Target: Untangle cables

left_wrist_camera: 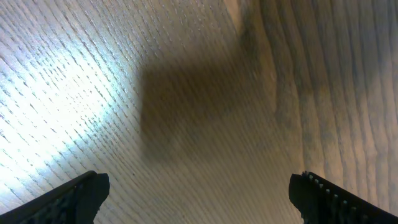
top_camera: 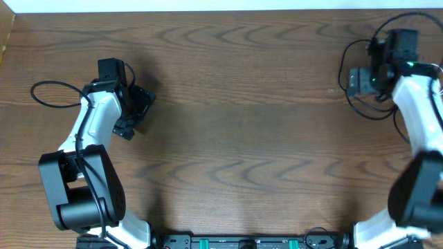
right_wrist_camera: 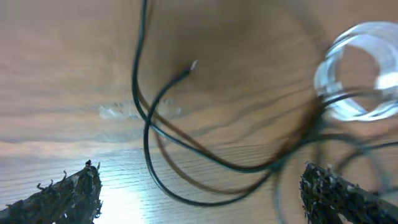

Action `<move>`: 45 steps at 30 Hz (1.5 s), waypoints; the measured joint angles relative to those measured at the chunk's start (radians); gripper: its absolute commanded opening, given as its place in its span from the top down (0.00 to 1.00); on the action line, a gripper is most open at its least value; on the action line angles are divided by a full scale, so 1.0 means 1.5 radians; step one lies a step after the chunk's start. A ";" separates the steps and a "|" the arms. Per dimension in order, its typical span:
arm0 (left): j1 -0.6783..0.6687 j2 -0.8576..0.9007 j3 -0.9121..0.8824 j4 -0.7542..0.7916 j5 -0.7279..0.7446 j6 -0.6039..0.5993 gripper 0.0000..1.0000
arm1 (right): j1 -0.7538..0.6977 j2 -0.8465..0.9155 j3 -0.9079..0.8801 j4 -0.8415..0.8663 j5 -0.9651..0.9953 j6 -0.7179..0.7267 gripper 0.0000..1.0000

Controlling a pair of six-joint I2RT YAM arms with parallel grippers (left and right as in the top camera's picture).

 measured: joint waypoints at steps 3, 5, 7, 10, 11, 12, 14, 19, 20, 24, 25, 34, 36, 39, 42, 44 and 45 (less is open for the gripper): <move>0.000 0.000 0.000 0.000 0.000 0.000 0.02 | 0.000 -0.145 0.000 0.001 0.000 0.000 0.01; 0.000 0.000 0.000 0.000 0.000 0.000 0.02 | 0.000 -0.240 0.000 0.001 0.000 0.000 0.01; 0.000 0.000 0.000 0.001 0.000 0.000 0.02 | 0.000 -0.309 0.000 0.001 0.000 0.000 0.01; 0.000 0.000 0.000 0.000 0.000 0.000 0.02 | 0.000 -0.399 0.001 0.002 0.000 0.000 0.01; 0.000 0.000 0.000 0.000 0.000 0.000 0.02 | 0.000 -0.423 0.001 0.002 0.000 0.000 0.01; 0.000 0.000 0.000 0.000 0.000 0.000 0.02 | 0.000 -0.447 0.002 0.002 0.000 0.000 0.01; 0.000 0.000 0.000 0.000 0.000 0.000 0.02 | 0.000 -0.489 0.002 0.002 0.000 0.000 0.01; 0.000 0.000 0.000 0.000 0.000 0.000 0.02 | 0.000 -0.497 0.001 -0.021 0.000 0.000 0.01; 0.000 0.000 0.000 0.000 0.000 0.000 0.02 | 0.000 -0.497 -0.007 -0.026 0.000 0.000 0.01; 0.000 0.000 0.000 0.000 0.000 0.000 0.02 | 0.042 -0.534 -0.094 -0.024 0.001 0.000 0.01; 0.000 0.000 0.000 0.000 0.000 0.000 0.02 | 0.052 -0.543 -0.117 -0.030 0.000 0.000 0.01; 0.000 0.000 0.000 0.000 0.000 0.000 0.02 | 0.085 -0.613 -0.299 -0.287 0.007 -0.002 0.01; 0.000 0.000 0.000 0.000 0.000 0.000 0.02 | 0.085 -0.642 -0.346 -0.300 0.008 -0.002 0.01; 0.000 0.000 0.000 0.000 0.000 0.000 0.02 | 0.085 -0.685 -0.408 -0.282 0.008 -0.002 0.01; 0.000 0.000 0.000 0.000 0.000 0.000 0.02 | 0.085 -0.736 -0.466 -0.255 0.008 -0.002 0.01; 0.000 0.000 0.000 0.000 0.000 0.000 0.02 | 0.085 -0.774 -0.506 -0.216 0.008 -0.002 0.01; 0.000 0.000 0.000 0.000 0.000 0.000 0.02 | 0.085 -0.785 -0.518 -0.202 0.008 -0.002 0.01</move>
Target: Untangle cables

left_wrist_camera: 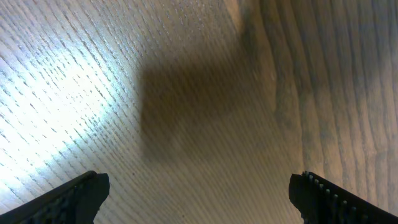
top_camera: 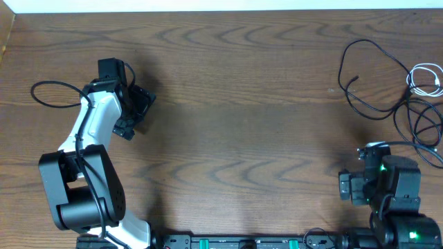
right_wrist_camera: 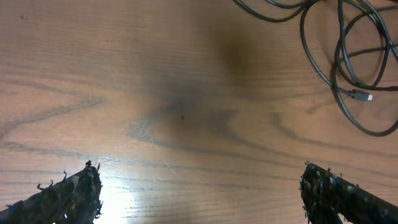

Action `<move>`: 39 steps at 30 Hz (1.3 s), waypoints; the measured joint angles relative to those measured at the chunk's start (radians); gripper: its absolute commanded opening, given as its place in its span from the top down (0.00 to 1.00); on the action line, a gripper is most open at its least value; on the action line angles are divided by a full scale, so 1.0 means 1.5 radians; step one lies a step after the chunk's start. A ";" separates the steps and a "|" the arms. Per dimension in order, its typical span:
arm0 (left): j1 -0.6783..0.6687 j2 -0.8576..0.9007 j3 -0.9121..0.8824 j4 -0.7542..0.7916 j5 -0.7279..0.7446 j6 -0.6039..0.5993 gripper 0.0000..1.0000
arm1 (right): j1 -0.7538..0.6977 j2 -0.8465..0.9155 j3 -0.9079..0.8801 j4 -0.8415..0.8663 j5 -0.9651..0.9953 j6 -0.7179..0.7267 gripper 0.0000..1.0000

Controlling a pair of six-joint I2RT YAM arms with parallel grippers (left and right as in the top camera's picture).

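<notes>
A tangle of black cables [top_camera: 374, 79] lies at the table's far right, with a white cable [top_camera: 426, 75] coiled beside it and more black loops [top_camera: 415, 124] nearer the front. The right wrist view catches those loops [right_wrist_camera: 348, 59] at its upper right, one ending in a small plug [right_wrist_camera: 364, 96]. My right gripper [right_wrist_camera: 199, 186] is open over bare wood, pulled back to the front right [top_camera: 353, 187], well short of the cables. At the table's left, my left gripper [top_camera: 137, 111] is open too, with only wood between its fingers [left_wrist_camera: 68, 199].
The table's far edge [top_camera: 221, 10] runs along the top of the overhead view. A thin black loop [top_camera: 48, 93] hangs beside the left arm. The arm bases and a rail [top_camera: 242, 242] line the front edge.
My right arm was over the cables at the far right corner; it now sits drawn back at the front right, leaving the cables uncovered. The left arm has not moved.
</notes>
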 measured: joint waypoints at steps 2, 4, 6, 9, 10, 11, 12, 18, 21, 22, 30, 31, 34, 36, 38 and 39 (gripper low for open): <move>0.000 0.000 0.000 0.000 0.000 0.000 0.02 | 0.000 -0.032 -0.029 0.034 -0.002 0.000 0.01; 0.000 0.000 0.000 0.001 0.000 0.000 0.02 | 0.000 -0.057 -0.050 0.064 -0.002 0.000 0.01; 0.000 0.000 0.000 0.000 0.000 0.000 0.02 | 0.000 -0.088 -0.078 0.121 -0.002 0.000 0.01; 0.000 0.000 0.000 0.000 0.000 0.000 0.02 | 0.002 -0.148 -0.137 0.253 -0.006 0.000 0.01; 0.000 0.000 0.000 0.000 0.000 0.000 0.02 | 0.003 -0.159 -0.148 0.276 -0.007 0.000 0.01; 0.000 0.000 0.000 0.000 0.000 0.000 0.02 | 0.006 -0.182 -0.176 0.341 -0.009 0.000 0.01; 0.000 0.000 0.000 0.001 0.000 0.000 0.02 | 0.010 -0.204 -0.198 0.378 -0.012 0.000 0.01; 0.000 0.000 0.000 0.000 0.000 0.000 0.02 | 0.026 -0.281 -0.330 0.723 -0.018 0.010 0.01; 0.000 0.000 0.000 0.000 0.000 0.000 0.02 | 0.026 -0.300 -0.377 0.866 -0.018 0.026 0.01; 0.000 0.000 0.000 0.000 0.000 0.000 0.02 | 0.025 -0.308 -0.390 0.890 -0.017 0.032 0.01; 0.000 0.000 0.000 0.000 0.000 0.000 0.02 | 0.025 -0.343 -0.403 0.681 -0.001 0.086 0.01; 0.000 0.000 0.000 0.001 0.000 0.000 0.02 | 0.026 -0.344 -0.403 0.638 -0.001 0.096 0.01; 0.000 0.000 0.000 0.001 0.000 0.000 0.02 | 0.026 -0.345 -0.403 0.623 -0.002 0.112 0.01; 0.000 0.000 0.000 0.000 0.000 0.000 0.02 | 0.026 -0.345 -0.403 0.623 -0.002 0.120 0.01; 0.000 0.000 0.000 0.000 0.000 0.000 0.02 | 0.026 -0.345 -0.403 0.623 -0.003 0.124 0.01; 0.000 0.000 0.000 0.000 0.000 0.000 0.02 | 0.026 -0.345 -0.403 0.623 -0.004 0.125 0.01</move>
